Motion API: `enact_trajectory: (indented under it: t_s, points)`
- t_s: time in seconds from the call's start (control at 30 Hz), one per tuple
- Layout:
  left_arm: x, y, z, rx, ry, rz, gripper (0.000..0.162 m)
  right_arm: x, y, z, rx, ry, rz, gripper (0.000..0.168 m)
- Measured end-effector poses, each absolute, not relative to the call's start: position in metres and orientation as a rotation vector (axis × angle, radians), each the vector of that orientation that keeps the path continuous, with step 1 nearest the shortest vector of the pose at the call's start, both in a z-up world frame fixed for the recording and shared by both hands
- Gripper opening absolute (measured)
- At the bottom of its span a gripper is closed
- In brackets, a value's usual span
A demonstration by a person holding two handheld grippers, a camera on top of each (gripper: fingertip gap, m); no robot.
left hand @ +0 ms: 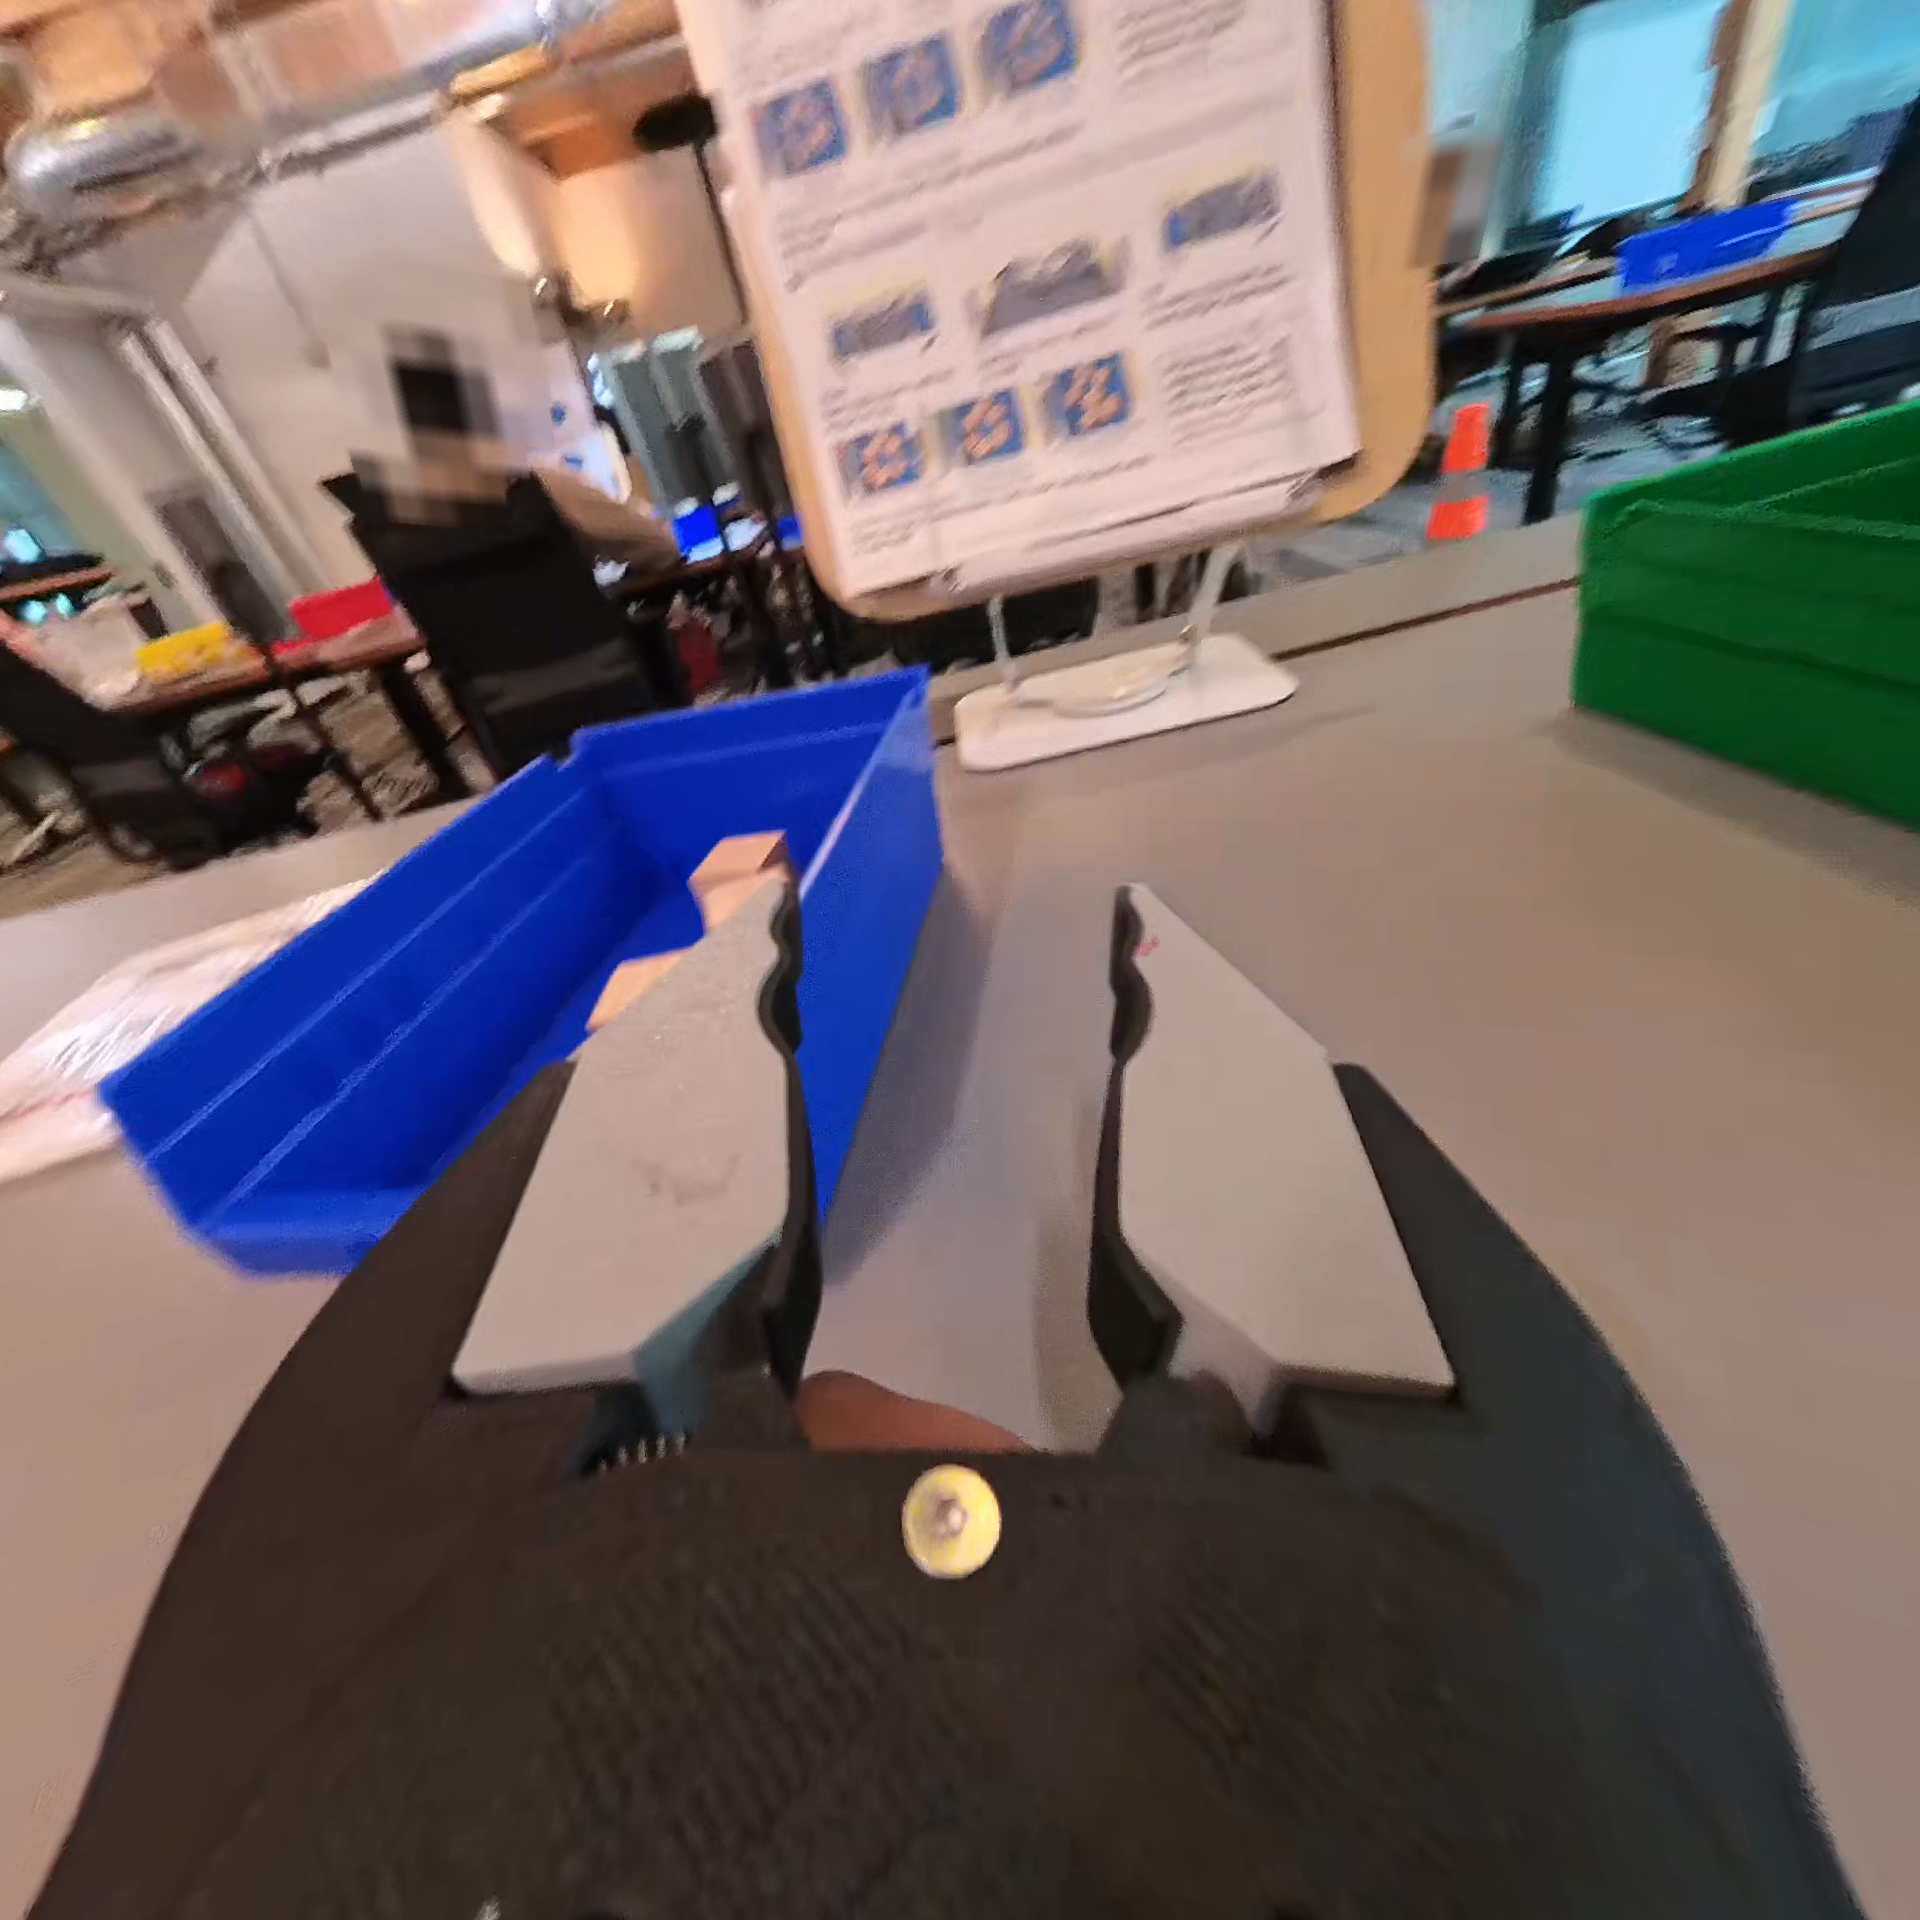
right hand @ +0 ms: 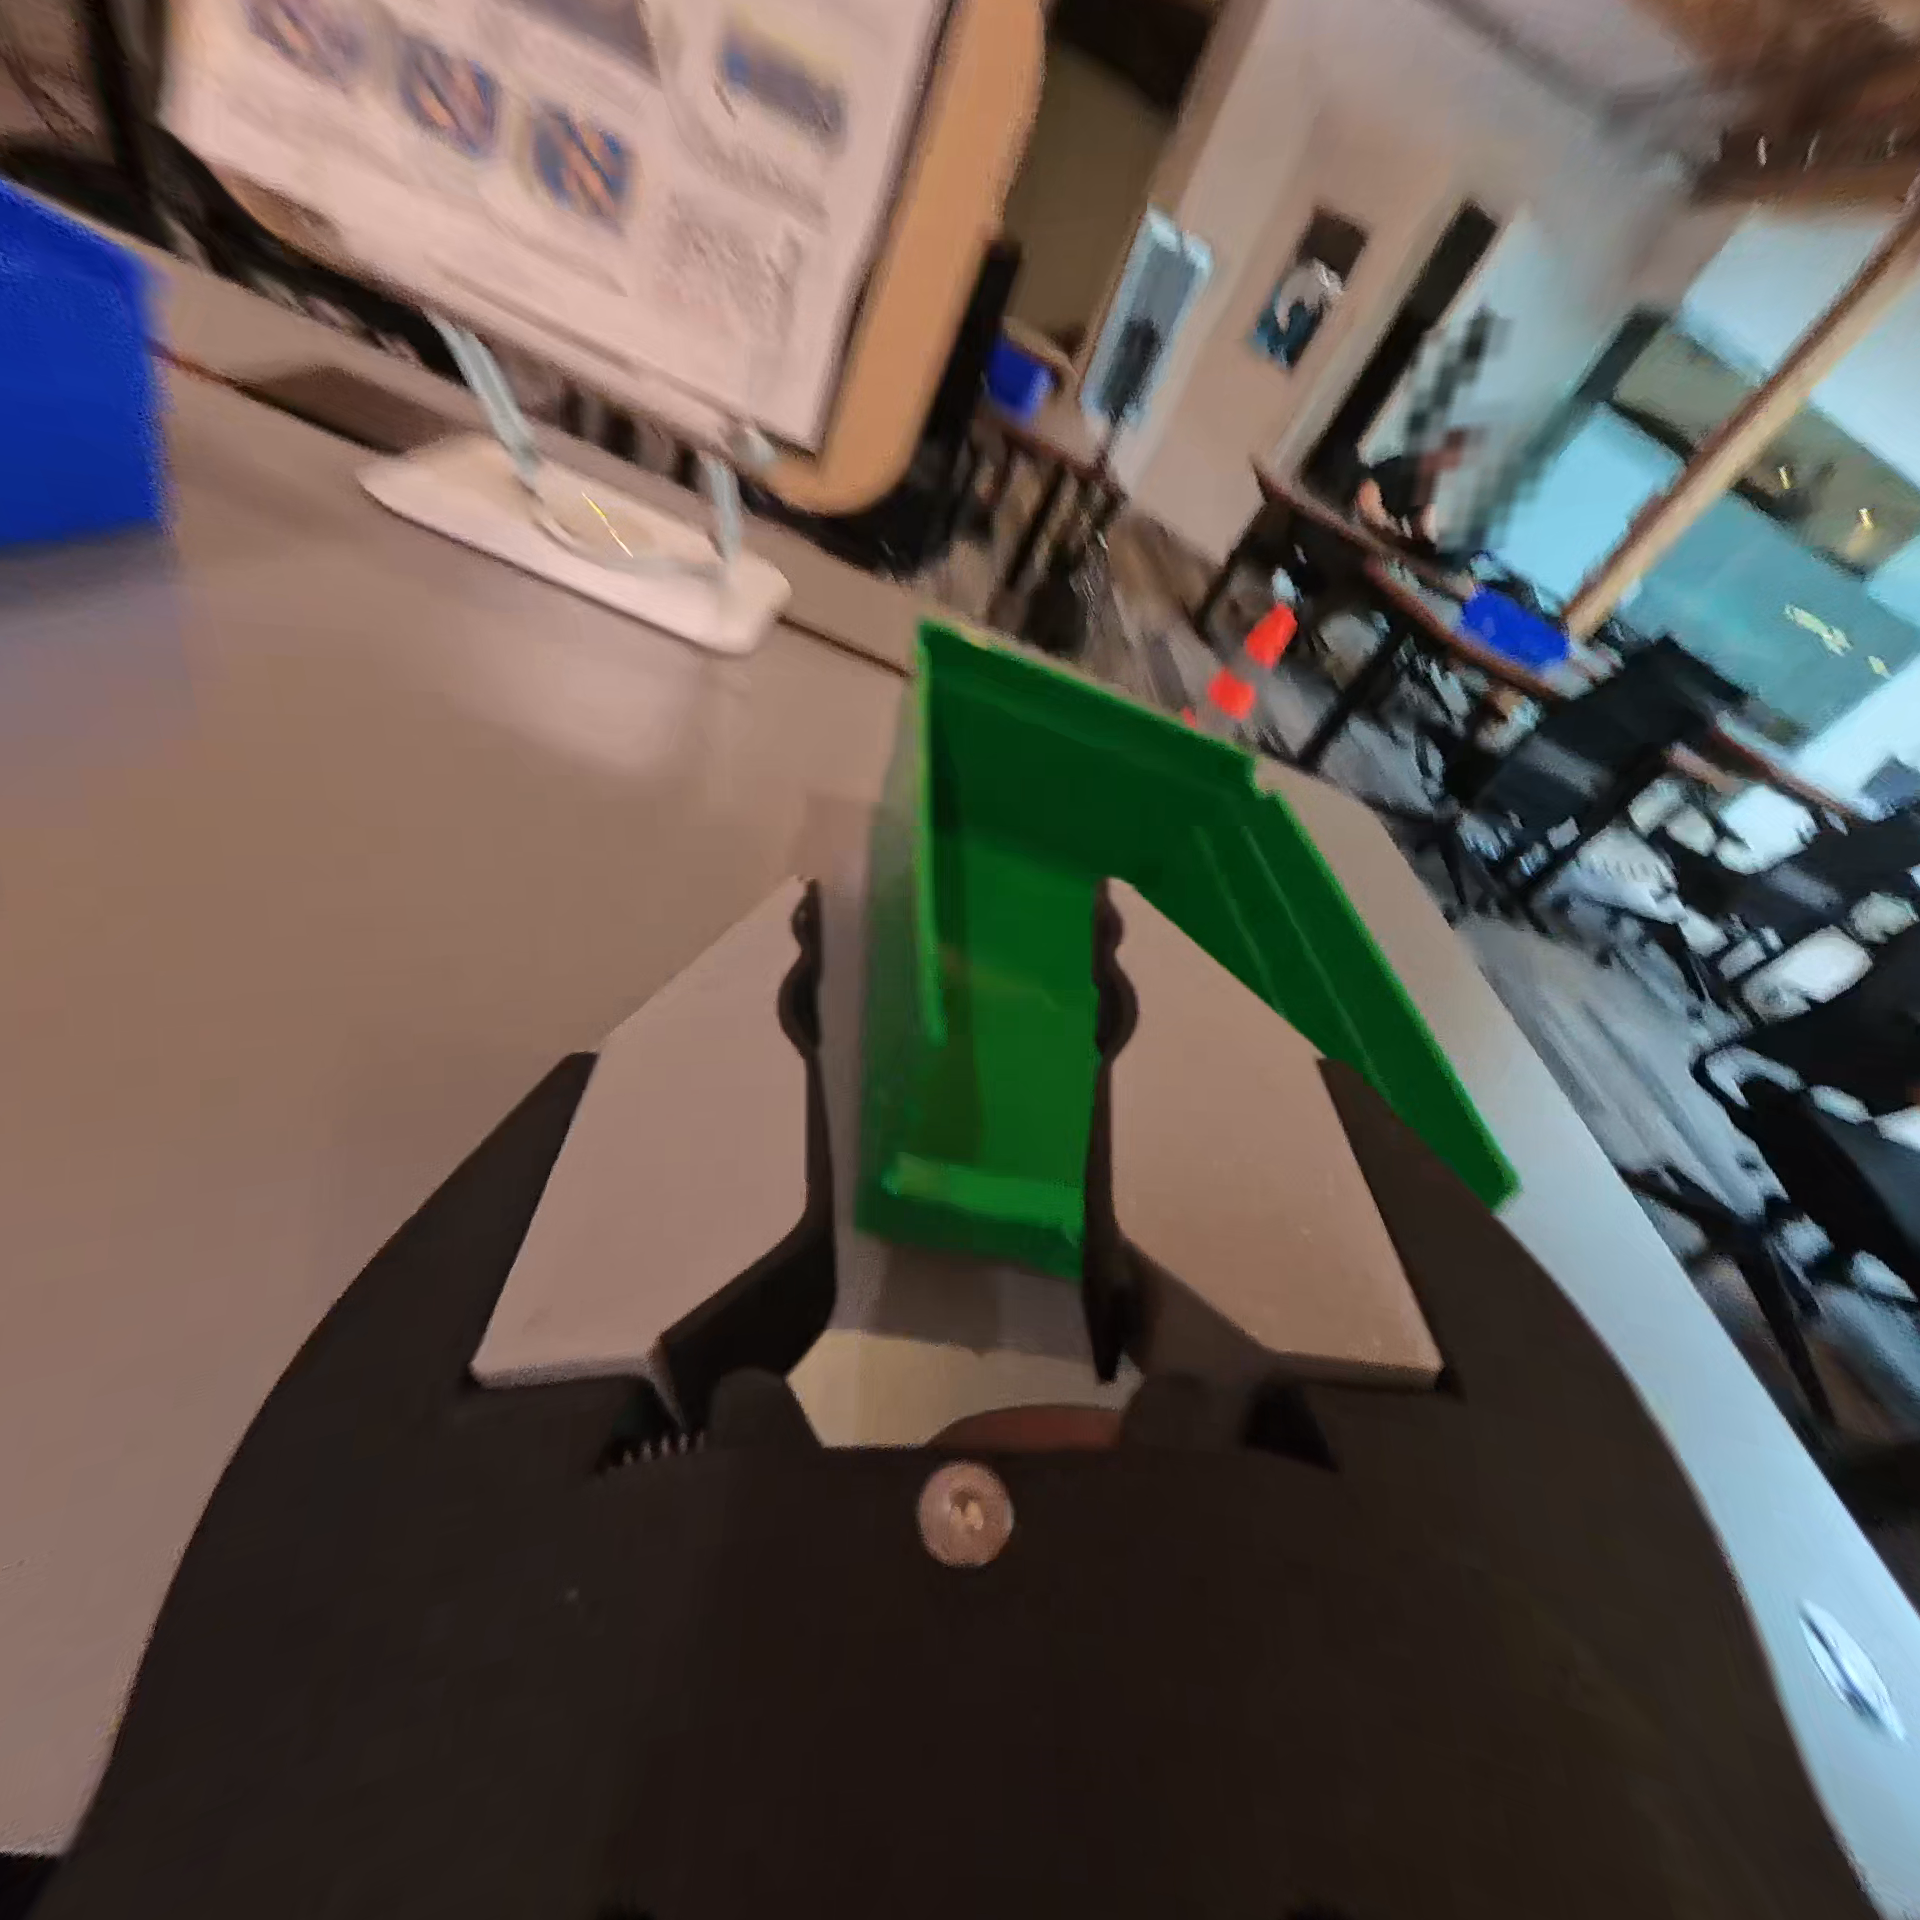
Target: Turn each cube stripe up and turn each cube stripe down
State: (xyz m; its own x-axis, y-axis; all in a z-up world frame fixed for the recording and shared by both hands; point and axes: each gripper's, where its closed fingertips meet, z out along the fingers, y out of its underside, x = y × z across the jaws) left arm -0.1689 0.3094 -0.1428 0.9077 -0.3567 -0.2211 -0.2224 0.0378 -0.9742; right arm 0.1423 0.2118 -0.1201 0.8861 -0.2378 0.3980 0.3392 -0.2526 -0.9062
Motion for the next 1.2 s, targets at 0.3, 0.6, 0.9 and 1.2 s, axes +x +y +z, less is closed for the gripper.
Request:
enact_trajectory:
  t_s: [0.3,0.6,0.9,1.2]
  points:
    - [-0.081,0.395,-0.165,-1.62,0.515,-0.053,0.087,0.069,0.338,-0.159,-1.749,-0.241,-0.529,0.118]
    - [-0.08,0.448,-0.186,-1.633,0.419,-0.062,0.089,0.092,0.406,-0.2,-1.823,-0.092,-0.458,0.104]
    - [-0.068,0.433,-0.182,-1.548,0.525,-0.011,0.085,0.073,0.391,-0.181,-1.709,-0.113,-0.405,0.106]
    - [-0.062,0.443,-0.176,-1.537,0.473,-0.106,0.08,0.065,0.402,-0.172,-1.648,-0.147,-0.349,0.102]
